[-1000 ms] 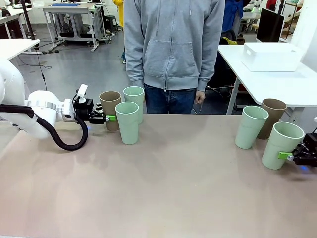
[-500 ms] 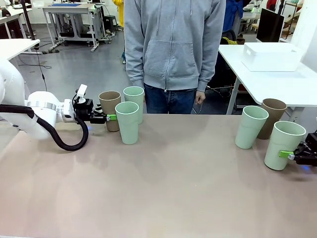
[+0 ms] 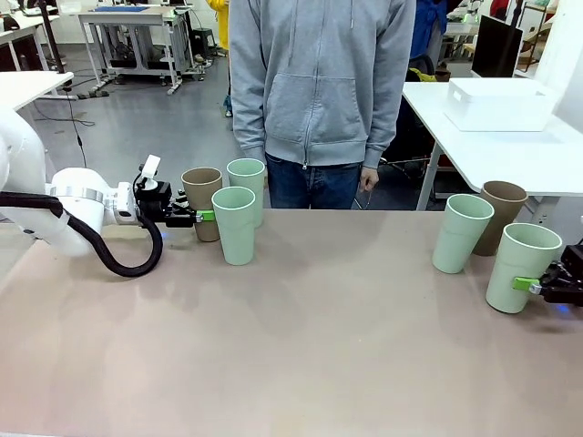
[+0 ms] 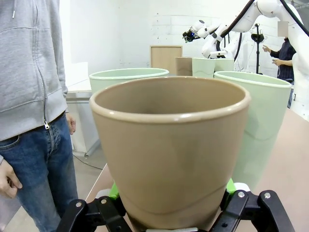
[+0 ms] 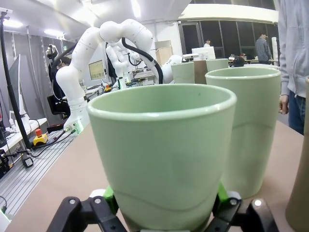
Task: Stack the cups and store them in the basket.
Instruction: Pick up two Reusable plastic cups , one in each hand.
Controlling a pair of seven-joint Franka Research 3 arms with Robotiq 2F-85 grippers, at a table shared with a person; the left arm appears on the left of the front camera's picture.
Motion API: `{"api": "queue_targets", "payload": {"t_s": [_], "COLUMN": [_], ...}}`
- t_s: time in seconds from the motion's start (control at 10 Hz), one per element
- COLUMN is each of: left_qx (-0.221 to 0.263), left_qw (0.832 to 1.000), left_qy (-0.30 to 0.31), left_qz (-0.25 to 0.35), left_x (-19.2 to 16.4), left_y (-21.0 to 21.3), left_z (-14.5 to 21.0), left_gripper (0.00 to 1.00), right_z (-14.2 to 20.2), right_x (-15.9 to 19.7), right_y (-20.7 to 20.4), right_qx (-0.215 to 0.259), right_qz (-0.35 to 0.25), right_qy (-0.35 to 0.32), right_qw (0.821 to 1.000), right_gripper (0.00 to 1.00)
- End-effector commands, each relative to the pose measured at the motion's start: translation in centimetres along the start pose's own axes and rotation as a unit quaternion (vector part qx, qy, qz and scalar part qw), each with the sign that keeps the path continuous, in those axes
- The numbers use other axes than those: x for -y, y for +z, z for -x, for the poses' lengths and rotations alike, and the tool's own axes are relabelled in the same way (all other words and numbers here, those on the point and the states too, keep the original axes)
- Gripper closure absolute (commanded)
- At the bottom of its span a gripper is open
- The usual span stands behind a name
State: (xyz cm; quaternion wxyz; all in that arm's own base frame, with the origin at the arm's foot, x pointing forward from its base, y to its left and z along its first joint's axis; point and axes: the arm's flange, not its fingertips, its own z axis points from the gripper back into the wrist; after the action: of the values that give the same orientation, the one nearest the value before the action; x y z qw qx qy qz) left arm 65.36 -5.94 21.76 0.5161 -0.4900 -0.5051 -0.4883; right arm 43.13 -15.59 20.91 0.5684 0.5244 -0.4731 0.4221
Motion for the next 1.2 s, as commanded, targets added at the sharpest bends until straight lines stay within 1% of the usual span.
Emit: {"api": "queue_targets", "payload": {"t_s": [0.0,0.1,0.2,0.4,0.6,0.8,0.9,1.0,1.1], "left_qx": [0.000,-0.011,-0.009,0.006,0.023,0.023,0.020,0.022,0.027], "left_qw": [1.000,1.000,1.000,0.999,0.998,0.998,0.998,0.998,0.998], "left_qy": [0.000,-0.008,-0.022,-0.037,-0.040,-0.039,-0.038,-0.031,-0.023], "left_qz": [0.000,0.008,0.001,-0.024,-0.044,-0.047,-0.052,-0.051,-0.049], "left_x": [0.0,0.7,1.2,2.3,4.7,8.5,10.8,12.7,14.4], "left_y": [0.0,0.8,1.5,3.2,5.0,6.4,7.0,7.3,7.5], "left_z": [0.0,-1.2,-3.0,-6.7,-10.1,-12.9,-13.9,-14.3,-14.5], "left_gripper": [0.15,0.15,0.15,0.15,0.15,0.15,0.15,0.15,0.15], "right_z": [0.0,-1.3,-3.4,-7.0,-10.1,-11.9,-12.6,-12.8,-12.7], "right_x": [0.0,-0.7,-1.4,-2.7,-5.2,-8.0,-9.7,-10.9,-11.9], "right_y": [0.0,0.0,-0.4,-0.9,-2.0,-5.5,-8.3,-10.9,-13.3], "right_qx": [0.000,-0.017,-0.020,-0.019,-0.012,-0.010,-0.011,-0.014,-0.008], "right_qz": [0.000,0.005,0.021,0.058,0.079,0.099,0.107,0.099,0.086], "right_qy": [0.000,0.002,0.019,0.043,0.043,0.027,0.031,0.036,0.028], "right_qw": [1.000,1.000,0.999,0.997,0.996,0.995,0.994,0.994,0.996], "right_gripper": [0.15,0.15,0.15,0.15,0.15,0.15,0.15,0.15,0.15]}}
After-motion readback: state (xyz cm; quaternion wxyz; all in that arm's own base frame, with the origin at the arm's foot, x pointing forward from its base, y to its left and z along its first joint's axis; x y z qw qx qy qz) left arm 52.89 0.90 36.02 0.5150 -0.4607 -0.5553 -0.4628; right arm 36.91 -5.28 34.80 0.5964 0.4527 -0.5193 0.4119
